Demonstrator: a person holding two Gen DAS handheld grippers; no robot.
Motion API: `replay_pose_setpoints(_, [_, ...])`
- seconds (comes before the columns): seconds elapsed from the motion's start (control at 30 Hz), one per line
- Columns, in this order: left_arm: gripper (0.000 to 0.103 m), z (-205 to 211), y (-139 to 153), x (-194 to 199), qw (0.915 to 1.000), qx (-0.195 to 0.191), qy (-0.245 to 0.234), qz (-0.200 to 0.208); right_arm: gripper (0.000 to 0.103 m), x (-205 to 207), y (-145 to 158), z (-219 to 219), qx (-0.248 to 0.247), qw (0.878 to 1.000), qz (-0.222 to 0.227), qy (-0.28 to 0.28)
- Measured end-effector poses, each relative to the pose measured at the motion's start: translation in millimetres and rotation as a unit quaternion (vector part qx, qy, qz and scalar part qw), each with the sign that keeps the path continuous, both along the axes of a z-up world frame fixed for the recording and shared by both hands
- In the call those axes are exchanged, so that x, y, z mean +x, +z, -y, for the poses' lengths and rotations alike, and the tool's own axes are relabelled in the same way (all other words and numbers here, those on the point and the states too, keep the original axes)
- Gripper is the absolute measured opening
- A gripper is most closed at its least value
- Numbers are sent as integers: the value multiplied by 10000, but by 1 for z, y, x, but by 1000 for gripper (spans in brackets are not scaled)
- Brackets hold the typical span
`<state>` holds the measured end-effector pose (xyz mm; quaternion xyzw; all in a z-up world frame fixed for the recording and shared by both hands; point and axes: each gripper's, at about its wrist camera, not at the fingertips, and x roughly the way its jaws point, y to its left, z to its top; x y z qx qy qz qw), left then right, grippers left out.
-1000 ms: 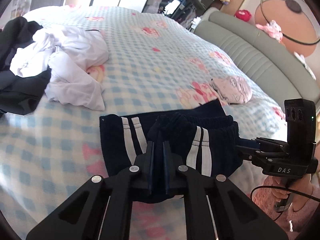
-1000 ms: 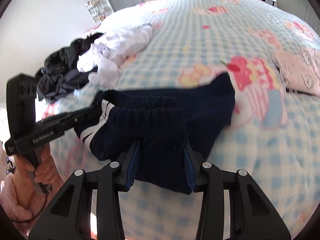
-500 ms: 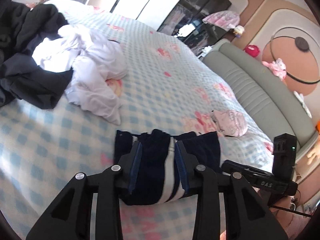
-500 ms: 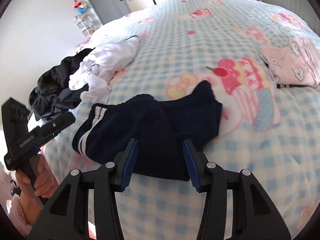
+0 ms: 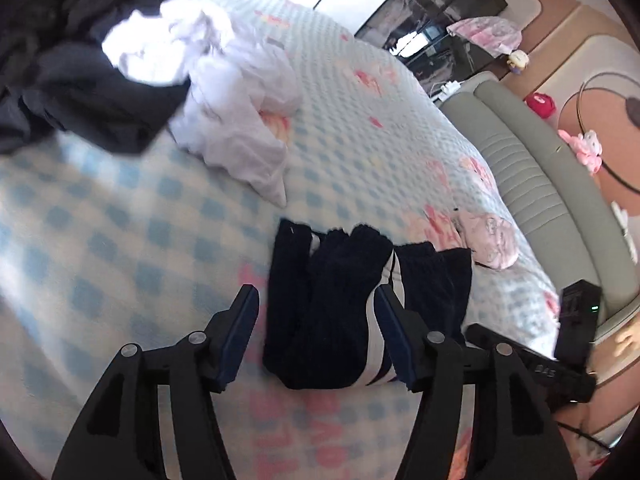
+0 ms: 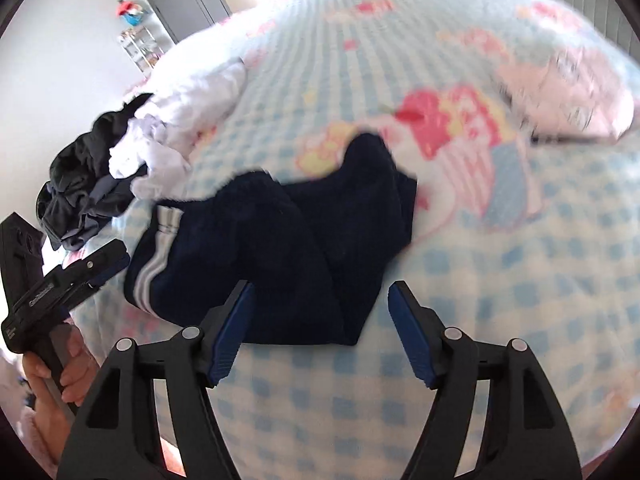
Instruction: Fold clothes
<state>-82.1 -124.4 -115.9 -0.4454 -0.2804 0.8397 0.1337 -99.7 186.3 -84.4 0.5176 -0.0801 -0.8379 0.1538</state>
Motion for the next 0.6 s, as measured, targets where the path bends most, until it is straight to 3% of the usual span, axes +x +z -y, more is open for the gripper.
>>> replay_pose_setpoints(0.03, [62,-4,-10,-7,9996,147,-75,236,72,-7,-12,1,-32,9998,213,-3])
replay_pose_setpoints(0.1, [55,-20,-15,-10,9993,-153,-181,291,67,-16,-31,4,-126,9989,442,-11])
replay_pose_setpoints(0.13, [40,-28,-13,-10,9989,-346,-219,234,52,-13,-25,4,-169,9993,345,-12])
replay_pose_setpoints(0.17, [31,-34,-7,-7,9987,-406,-264,145,43,-9,-18,5,-210,9995,239,-13])
replay_pose_setpoints(0.23, [19,-35,12,9,9989,-375,-247,-136,22,5,2,3,-318,9995,-43,31])
replay_pose_setpoints(0.3, [19,-34,29,28,9988,-130,-262,-383,17,26,27,-8,-536,9979,-324,135])
replay_pose_setpoints(0.37, [21,-34,46,46,9976,106,-273,-622,17,48,42,-22,-683,9966,-415,187])
replay_pose_setpoints(0.4, [22,-32,42,50,9985,-16,-178,-522,17,59,44,-27,-659,9968,-407,180])
replay_pose_setpoints(0.47, [36,-26,29,55,9991,-316,119,-265,28,67,28,-33,-487,9986,-125,146])
replay_pose_setpoints(0.5, [37,-18,17,53,9993,-260,280,-47,33,65,17,-36,-421,9991,41,64])
replay_pose_setpoints(0.57, [39,1,-4,47,9959,770,298,382,37,60,9,-41,-631,9979,166,-53])
replay_pose_setpoints(0.6, [43,5,-9,45,9916,1214,250,367,47,53,7,-43,-811,9965,164,-99])
